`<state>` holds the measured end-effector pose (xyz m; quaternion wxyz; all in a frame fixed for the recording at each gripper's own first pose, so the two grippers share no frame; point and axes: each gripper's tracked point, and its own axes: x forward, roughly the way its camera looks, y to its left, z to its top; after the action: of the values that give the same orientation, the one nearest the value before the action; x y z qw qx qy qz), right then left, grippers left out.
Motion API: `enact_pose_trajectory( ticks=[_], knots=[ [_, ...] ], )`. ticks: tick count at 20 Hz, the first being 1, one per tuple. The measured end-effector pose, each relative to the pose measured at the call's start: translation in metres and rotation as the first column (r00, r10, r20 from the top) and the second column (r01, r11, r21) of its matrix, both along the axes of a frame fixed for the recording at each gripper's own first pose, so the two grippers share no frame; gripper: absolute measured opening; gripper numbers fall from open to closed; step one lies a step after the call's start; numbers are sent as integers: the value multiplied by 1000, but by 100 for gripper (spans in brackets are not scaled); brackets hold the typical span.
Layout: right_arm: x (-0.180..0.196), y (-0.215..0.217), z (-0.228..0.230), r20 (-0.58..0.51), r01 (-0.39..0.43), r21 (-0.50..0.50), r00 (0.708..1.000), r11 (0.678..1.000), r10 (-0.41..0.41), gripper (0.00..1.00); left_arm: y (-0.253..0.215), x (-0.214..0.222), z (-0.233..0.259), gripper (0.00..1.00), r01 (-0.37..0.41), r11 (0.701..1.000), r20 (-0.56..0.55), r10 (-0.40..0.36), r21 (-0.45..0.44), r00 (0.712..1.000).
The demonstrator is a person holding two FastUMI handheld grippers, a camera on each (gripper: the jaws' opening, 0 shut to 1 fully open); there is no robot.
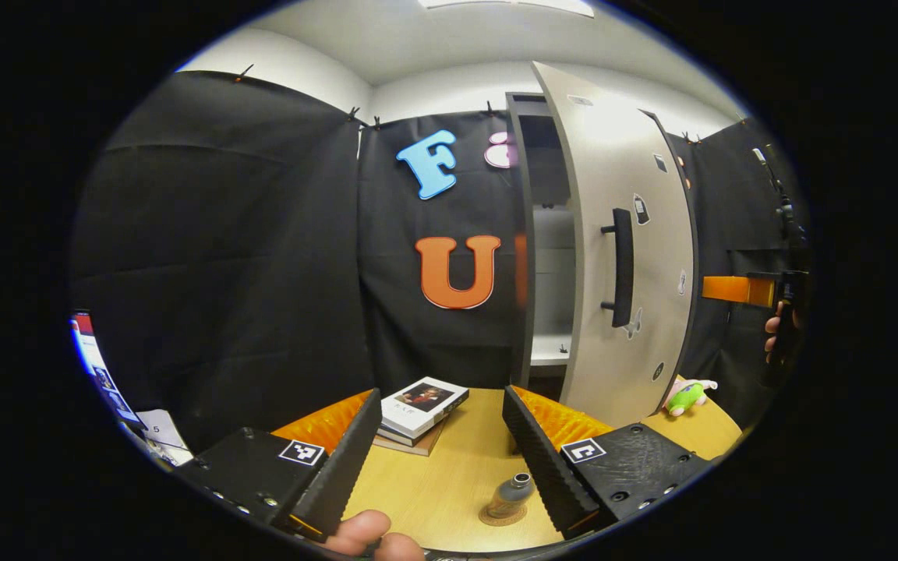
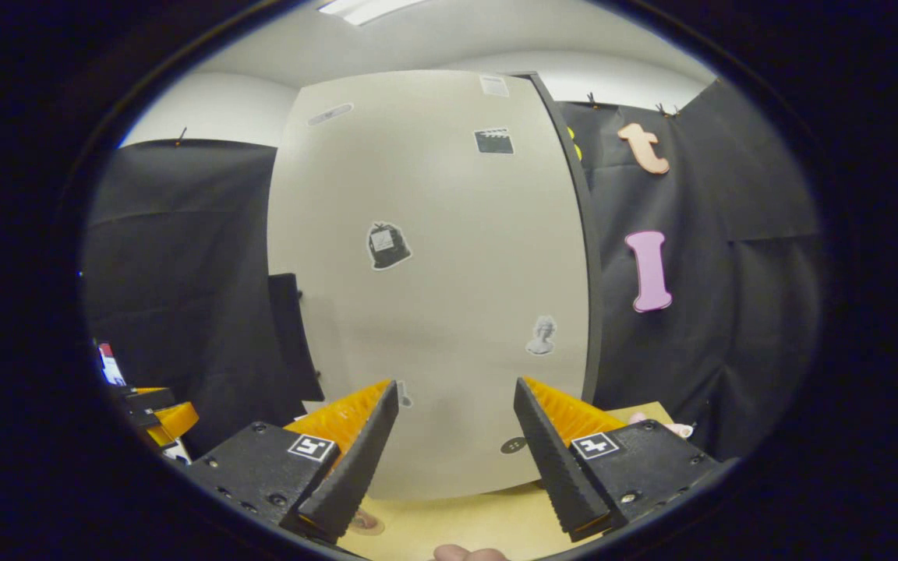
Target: Open the cabinet door with the right hand, grasp the bottle in the cabinet with the left hand and place it on the coaster, then close the cabinet door with the right hand.
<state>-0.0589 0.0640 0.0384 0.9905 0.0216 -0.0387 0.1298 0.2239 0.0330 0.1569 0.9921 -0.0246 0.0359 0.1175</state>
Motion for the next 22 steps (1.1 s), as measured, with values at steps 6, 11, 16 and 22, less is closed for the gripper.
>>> enact_pose_trajectory(
  ticks=[6, 11, 16, 22],
  knots=[
    [-16, -52, -4, 0, 117, 18, 993, 993, -117, 95, -40, 33, 7, 94, 127, 992, 19, -127, 19, 992],
    [-38, -88, -12, -14, 207, 52, 978, 977, -207, 95, -80, 52, 17, 95, 234, 971, 42, -236, 41, 971],
    [-55, -109, -15, -21, 255, 71, 967, 964, -254, 96, -100, 60, 21, 95, 287, 956, 55, -290, 55, 956],
    [-60, -116, -13, -13, 260, 77, 966, 963, -259, 92, -101, 54, 21, 95, 276, 960, 57, -279, 46, 959]
  ],
)
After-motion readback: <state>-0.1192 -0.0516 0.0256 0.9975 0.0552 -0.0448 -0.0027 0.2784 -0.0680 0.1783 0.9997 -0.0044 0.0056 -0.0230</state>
